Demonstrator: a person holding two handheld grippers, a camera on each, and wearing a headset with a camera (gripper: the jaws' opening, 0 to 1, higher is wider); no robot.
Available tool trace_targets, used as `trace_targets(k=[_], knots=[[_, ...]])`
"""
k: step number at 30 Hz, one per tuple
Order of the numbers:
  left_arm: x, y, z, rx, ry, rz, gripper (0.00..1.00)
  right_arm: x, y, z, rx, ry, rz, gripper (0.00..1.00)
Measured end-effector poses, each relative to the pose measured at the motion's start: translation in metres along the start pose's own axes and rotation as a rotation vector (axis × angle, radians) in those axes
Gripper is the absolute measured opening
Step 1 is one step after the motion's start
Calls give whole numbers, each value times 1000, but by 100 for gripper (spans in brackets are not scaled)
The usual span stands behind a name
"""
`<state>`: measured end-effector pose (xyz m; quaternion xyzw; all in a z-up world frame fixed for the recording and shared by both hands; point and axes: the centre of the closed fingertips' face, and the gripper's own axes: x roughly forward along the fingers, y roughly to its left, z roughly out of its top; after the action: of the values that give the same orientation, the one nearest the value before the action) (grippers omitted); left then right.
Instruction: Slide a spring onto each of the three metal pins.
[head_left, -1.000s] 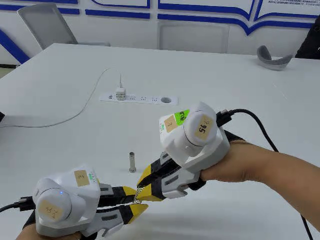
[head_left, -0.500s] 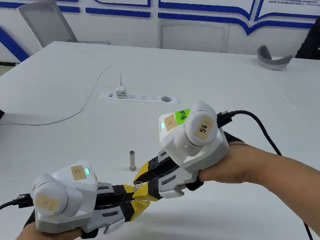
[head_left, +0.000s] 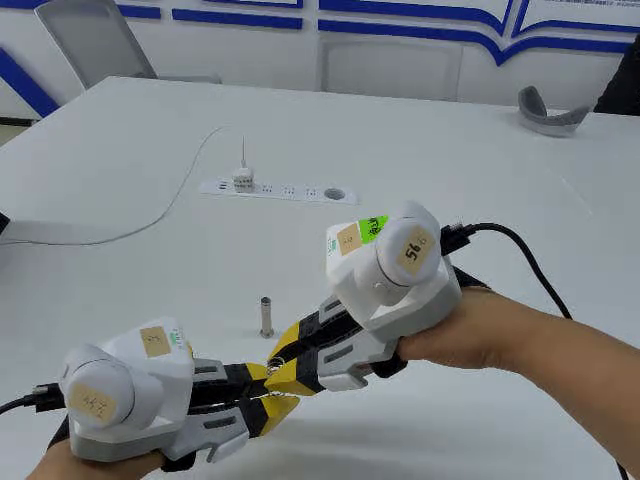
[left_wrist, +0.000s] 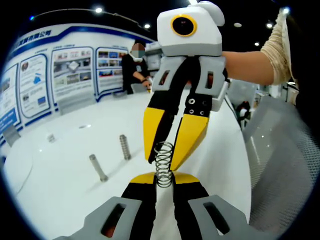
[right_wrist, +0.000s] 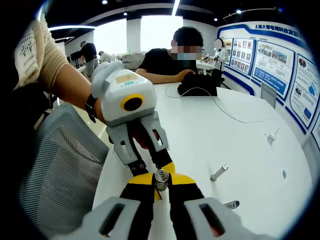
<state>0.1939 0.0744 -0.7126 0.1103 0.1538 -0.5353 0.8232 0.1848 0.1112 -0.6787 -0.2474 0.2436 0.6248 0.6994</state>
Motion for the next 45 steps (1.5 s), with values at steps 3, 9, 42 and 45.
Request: trace_targets(k=[3,9,42,45], knots=[[-1,3,0,0,2,11,17,1,-1,1,1,-3,1,12],[-6,9,-1,-19,0,32,26,1,-5,4,1,-9,-5,12],[-24,37,-14,-131,4,160,58,-11,-75,15,72,-63,-191,12],[-25,37,-16,-135,6,162,58,-10,-82,16,84,-72,-206,12]])
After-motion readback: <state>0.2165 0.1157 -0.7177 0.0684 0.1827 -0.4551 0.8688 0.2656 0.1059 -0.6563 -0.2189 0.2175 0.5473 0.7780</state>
